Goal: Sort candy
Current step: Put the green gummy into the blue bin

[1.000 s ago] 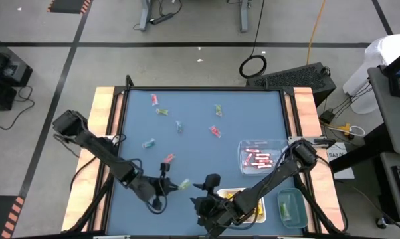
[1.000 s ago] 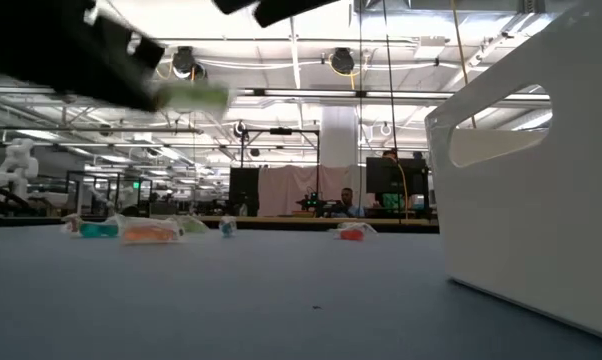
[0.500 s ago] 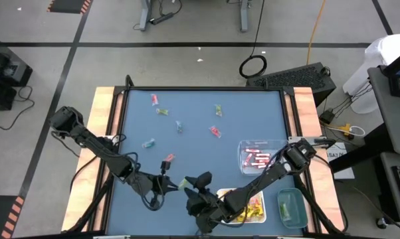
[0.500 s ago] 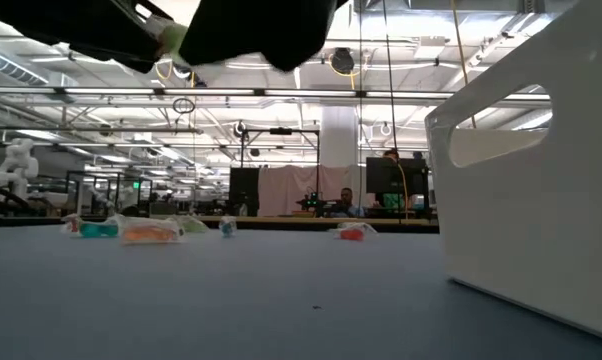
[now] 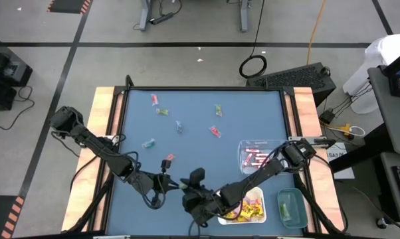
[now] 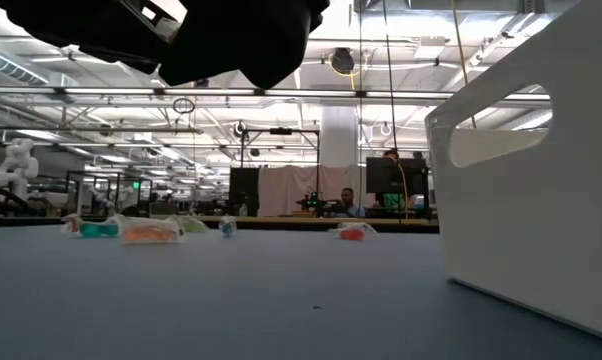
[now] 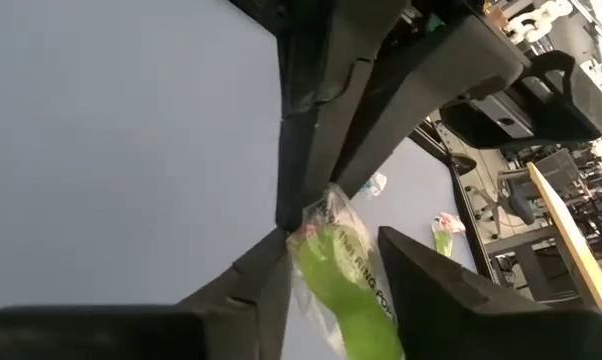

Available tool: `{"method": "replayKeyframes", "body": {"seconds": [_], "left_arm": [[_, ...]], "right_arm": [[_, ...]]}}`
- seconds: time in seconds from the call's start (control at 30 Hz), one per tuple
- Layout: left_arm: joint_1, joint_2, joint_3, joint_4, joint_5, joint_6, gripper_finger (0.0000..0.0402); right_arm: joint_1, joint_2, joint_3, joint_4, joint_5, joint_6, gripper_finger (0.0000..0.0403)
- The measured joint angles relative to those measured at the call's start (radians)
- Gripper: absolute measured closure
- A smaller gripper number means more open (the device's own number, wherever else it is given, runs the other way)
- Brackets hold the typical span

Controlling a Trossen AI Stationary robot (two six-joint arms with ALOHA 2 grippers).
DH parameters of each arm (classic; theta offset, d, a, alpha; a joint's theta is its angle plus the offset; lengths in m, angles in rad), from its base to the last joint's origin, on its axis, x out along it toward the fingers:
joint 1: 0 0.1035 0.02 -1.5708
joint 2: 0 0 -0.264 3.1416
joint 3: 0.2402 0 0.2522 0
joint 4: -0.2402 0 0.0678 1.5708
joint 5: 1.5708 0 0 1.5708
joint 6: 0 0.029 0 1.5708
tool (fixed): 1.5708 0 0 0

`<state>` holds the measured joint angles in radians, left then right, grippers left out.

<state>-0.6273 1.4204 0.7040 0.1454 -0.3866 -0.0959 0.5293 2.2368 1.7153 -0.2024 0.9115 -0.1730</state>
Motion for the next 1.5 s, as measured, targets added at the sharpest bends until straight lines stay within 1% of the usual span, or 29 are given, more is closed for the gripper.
{"method": "replayKeyframes", "body": {"seconds": [0.2,0.33,0.47,0.67,0.8,0.9,1.0,1.17,1.3,1.4,1.5], "left_arm": [[0.000,0.000,0.000,-0.001,0.003,-0.030,0.0380],[-0.003,0.000,0.000,-0.012,0.007,-0.056,0.0356],[-0.003,0.000,0.000,-0.032,0.000,-0.080,0.0311],[-0.008,-0.019,0.000,-0.045,-0.008,-0.109,0.0215],[-0.028,-0.082,0.000,-0.100,-0.062,-0.109,0.0156],[-0.053,-0.136,0.000,-0.135,-0.116,-0.109,0.0125],[-0.084,-0.172,0.000,-0.146,-0.169,-0.108,0.0108],[-0.124,-0.190,0.000,-0.154,-0.271,-0.089,0.0104],[-0.128,-0.188,0.000,-0.154,-0.317,-0.082,0.0104],[-0.126,-0.187,0.000,-0.132,-0.410,-0.079,0.0104],[-0.124,-0.187,0.000,-0.101,-0.450,-0.055,0.0104]], "right_arm": [[0.006,0.000,0.000,-0.001,-0.001,0.000,0.0302],[0.007,0.000,-0.001,-0.001,-0.002,0.000,0.0318],[0.007,0.000,-0.001,-0.001,-0.002,0.004,0.0326],[0.013,0.000,-0.001,-0.015,-0.001,0.048,0.0328],[0.027,0.000,-0.001,-0.017,0.001,0.086,0.0328],[0.043,-0.003,0.002,-0.050,0.003,0.105,0.0328],[0.069,-0.014,0.044,-0.181,0.002,0.171,0.0328],[0.118,-0.056,0.161,-0.472,-0.008,0.330,0.0328],[0.155,-0.077,0.298,-0.807,-0.121,0.462,0.0328],[0.169,-0.087,0.409,-1.091,-0.201,0.573,0.0328],[0.167,-0.088,0.495,-1.367,-0.302,0.728,0.0328]]}}
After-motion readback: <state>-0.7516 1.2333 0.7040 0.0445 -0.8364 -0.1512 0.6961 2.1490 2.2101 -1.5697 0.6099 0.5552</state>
